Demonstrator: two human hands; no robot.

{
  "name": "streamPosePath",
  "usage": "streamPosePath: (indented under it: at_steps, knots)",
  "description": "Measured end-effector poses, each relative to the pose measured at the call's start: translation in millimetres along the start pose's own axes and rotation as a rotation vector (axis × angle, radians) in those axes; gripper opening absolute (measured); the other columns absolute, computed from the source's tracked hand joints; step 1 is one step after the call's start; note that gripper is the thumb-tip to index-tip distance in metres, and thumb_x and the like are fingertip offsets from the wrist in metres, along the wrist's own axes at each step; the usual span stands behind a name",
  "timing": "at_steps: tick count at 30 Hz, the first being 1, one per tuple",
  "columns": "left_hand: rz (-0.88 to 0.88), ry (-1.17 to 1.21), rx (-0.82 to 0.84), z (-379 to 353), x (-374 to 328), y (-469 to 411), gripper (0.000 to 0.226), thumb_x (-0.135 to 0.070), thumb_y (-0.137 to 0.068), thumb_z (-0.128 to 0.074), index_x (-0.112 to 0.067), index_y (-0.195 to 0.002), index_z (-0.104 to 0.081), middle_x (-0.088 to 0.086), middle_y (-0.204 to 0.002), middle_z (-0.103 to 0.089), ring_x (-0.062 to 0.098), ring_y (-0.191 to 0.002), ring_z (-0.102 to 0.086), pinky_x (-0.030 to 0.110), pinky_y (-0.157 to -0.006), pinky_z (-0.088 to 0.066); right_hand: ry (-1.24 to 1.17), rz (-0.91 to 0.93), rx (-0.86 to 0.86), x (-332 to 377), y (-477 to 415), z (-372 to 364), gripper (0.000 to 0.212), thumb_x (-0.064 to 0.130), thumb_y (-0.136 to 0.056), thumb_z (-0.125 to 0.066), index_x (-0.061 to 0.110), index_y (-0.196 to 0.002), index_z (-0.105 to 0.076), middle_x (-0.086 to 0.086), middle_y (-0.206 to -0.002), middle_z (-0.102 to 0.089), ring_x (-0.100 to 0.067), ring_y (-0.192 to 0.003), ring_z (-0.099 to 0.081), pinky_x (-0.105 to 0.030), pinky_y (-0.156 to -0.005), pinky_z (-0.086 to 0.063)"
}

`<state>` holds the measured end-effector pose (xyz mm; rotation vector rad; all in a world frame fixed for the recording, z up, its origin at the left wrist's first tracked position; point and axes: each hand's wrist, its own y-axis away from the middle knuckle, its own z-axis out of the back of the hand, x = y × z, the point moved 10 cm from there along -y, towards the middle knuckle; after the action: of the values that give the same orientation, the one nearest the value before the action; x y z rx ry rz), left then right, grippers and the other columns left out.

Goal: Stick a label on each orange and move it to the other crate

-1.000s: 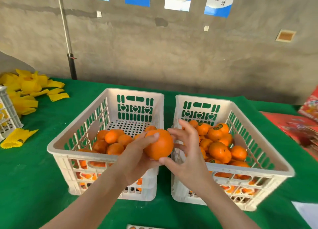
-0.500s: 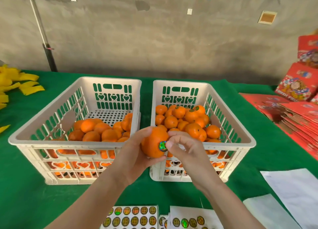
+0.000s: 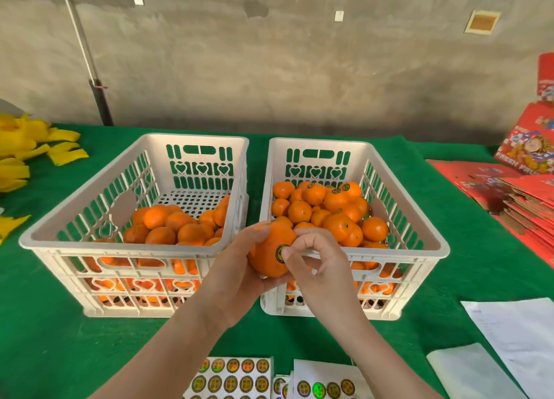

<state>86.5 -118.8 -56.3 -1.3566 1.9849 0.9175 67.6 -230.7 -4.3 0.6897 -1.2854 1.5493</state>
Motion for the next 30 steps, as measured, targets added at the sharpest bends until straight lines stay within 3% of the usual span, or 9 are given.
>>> streamPosePath:
  at_steps: [5,9,13,17,19,22,24,27,30]
  knots:
    - [-0.034,-0.061,-0.006,2.7,3.0,3.5,0.024,-0.031,-0.073,-0.064,-0.022,-0.091,-0.076,0.011,-0.101,-0.073,0.025,-0.087,-0.071,0.037,-0.063,-0.057,-0.036,0.016,-0.058,-3.7,11.6,2.6,0.023,0.03,-0.083,-0.067,0.026,-0.099,-0.051,0.015,-0.098,-0.056,-0.008,-0.098,-0.055,-0.034,-0.081,-0.051]
    - [-0.031,-0.1,-0.028,6.3,16.2,7.1,0.038,-0.036,-0.076,-0.062,-0.018,-0.108,-0.07,0.014,-0.109,-0.07,0.03,-0.098,-0.068,0.041,-0.069,-0.058,-0.031,-0.066,0.108,-21.6,22.5,-11.6,0.055,0.056,-0.078,-0.063,0.046,-0.124,-0.035,0.032,-0.115,-0.047,0.006,-0.114,-0.046,-0.018,-0.09,-0.044]
    - [-0.102,-0.251,-0.088,-3.3,13.6,1.0,0.044,-0.049,-0.078,-0.053,-0.023,-0.111,-0.067,0.01,-0.105,-0.071,0.028,-0.096,-0.069,0.045,-0.079,-0.058,0.001,-0.027,0.133,-24.6,17.5,-9.6,0.072,0.03,-0.073,-0.076,0.051,-0.124,-0.03,0.04,-0.117,-0.037,0.016,-0.11,-0.042,-0.004,-0.082,-0.04]
    - [-0.404,-0.697,-0.109,-31.0,-28.3,-17.8,0.049,-0.06,-0.095,-0.029,-0.031,-0.105,-0.068,-0.002,-0.104,-0.069,0.015,-0.101,-0.064,0.033,-0.088,-0.052,0.033,0.034,0.023,-15.0,-9.3,21.6,0.074,0.031,-0.067,-0.081,0.047,-0.121,-0.033,0.039,-0.115,-0.036,0.014,-0.107,-0.044,-0.004,-0.08,-0.04]
    - [-0.511,-0.899,-0.127,-41.2,-39.6,-44.8,0.036,-0.042,-0.1,-0.032,-0.021,-0.109,-0.061,-0.001,-0.109,-0.063,0.014,-0.099,-0.06,0.02,-0.077,-0.048,0.075,0.005,0.005,-16.0,-32.8,37.3,0.075,0.03,-0.066,-0.081,0.048,-0.12,-0.032,0.041,-0.114,-0.034,0.012,-0.105,-0.045,-0.008,-0.076,-0.044]
    - [-0.538,-1.331,-0.196,-49.3,-35.1,-89.5,0.029,-0.014,-0.1,-0.039,-0.013,-0.125,-0.053,0.003,-0.114,-0.061,0.019,-0.107,-0.056,0.025,-0.084,-0.044,0.276,-0.117,0.01,-41.7,-82.2,69.7,0.071,0.028,-0.064,-0.083,0.041,-0.114,-0.034,0.029,-0.106,-0.04,0.004,-0.093,-0.048,-0.01,-0.067,-0.036]
    - [-0.507,-1.488,-0.17,-48.1,-22.1,-107.9,0.03,-0.014,-0.099,-0.041,-0.012,-0.127,-0.052,0.008,-0.117,-0.061,0.022,-0.107,-0.056,0.032,-0.09,-0.044,0.442,-0.245,0.077,-75.9,-112.9,94.2,0.068,0.027,-0.061,-0.082,0.033,-0.112,-0.037,0.012,-0.104,-0.049,-0.009,-0.094,-0.051,-0.018,-0.066,-0.042]
    - [-0.489,-1.555,-0.152,-42.8,-13.8,-117.8,0.029,-0.019,-0.097,-0.047,-0.013,-0.125,-0.053,0.008,-0.109,-0.063,0.022,-0.101,-0.057,0.027,-0.081,-0.042,0.751,-0.476,0.346,-142.2,-130.2,108.9,0.073,0.022,-0.056,-0.082,0.018,-0.118,-0.044,0.0,-0.106,-0.055,-0.018,-0.092,-0.053,-0.03,-0.065,-0.047]
    - [-0.518,-1.576,-0.154,-43.7,-15.0,-118.7,0.028,-0.021,-0.095,-0.051,-0.013,-0.122,-0.055,0.006,-0.101,-0.062,0.02,-0.094,-0.056,0.027,-0.077,-0.041,1.008,-0.525,0.629,-187.4,-123.9,98.5,0.074,0.022,-0.056,-0.085,0.009,-0.12,-0.05,-0.007,-0.114,-0.056,-0.024,-0.096,-0.054,-0.036,-0.079,-0.052]
